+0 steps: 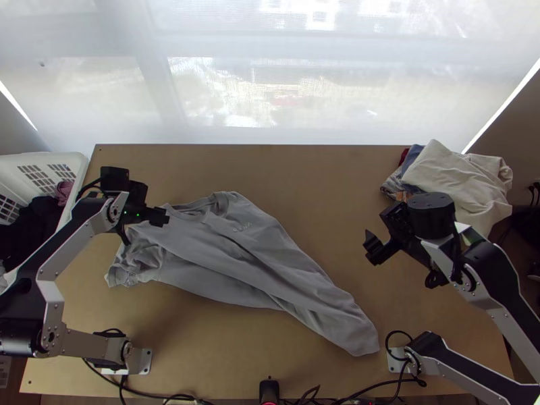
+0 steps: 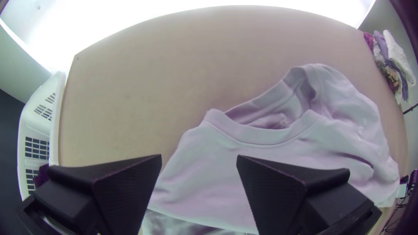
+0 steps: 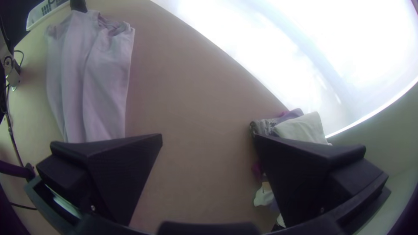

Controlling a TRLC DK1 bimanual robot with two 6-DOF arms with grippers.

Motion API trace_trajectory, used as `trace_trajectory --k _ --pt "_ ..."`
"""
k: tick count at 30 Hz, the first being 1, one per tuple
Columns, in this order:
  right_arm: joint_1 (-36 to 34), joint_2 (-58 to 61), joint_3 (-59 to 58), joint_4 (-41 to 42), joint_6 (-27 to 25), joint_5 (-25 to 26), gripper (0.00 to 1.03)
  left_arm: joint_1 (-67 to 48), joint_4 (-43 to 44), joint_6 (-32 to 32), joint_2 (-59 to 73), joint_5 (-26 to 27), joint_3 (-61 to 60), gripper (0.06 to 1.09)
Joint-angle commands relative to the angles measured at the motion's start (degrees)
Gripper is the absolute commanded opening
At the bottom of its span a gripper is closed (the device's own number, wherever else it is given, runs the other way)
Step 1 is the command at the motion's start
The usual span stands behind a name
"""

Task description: Fold the t-shirt

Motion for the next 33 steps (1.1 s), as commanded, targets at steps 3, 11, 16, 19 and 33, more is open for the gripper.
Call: trace_trajectory --k 3,11,16,19,33 --pt "1.54 4.47 1.68 2.46 -0.08 -0.01 0.98 0.43 3.24 -0.54 9.74 -3.74 2.49 0.9" --pt "3.29 9.22 5.64 3.69 -0.87 0.08 0.98 1.14 1.74 2.19 12.2 -2.07 2.49 0.36" --pt "3.47 9.74 5.9 4.04 -0.87 0.08 0.98 0.96 -2.39 2.1 13.52 -0.4 5.12 0.09" --pt "3.47 9.66 6.16 4.04 -0.87 0.08 0.98 0.52 -5.64 1.39 12.38 0.39 7.93 0.09" --pt "-2.95 5.0 4.76 3.52 -2.1 0.17 0.98 -10.55 -26.56 -4.06 10.09 9.27 49.42 0.09"
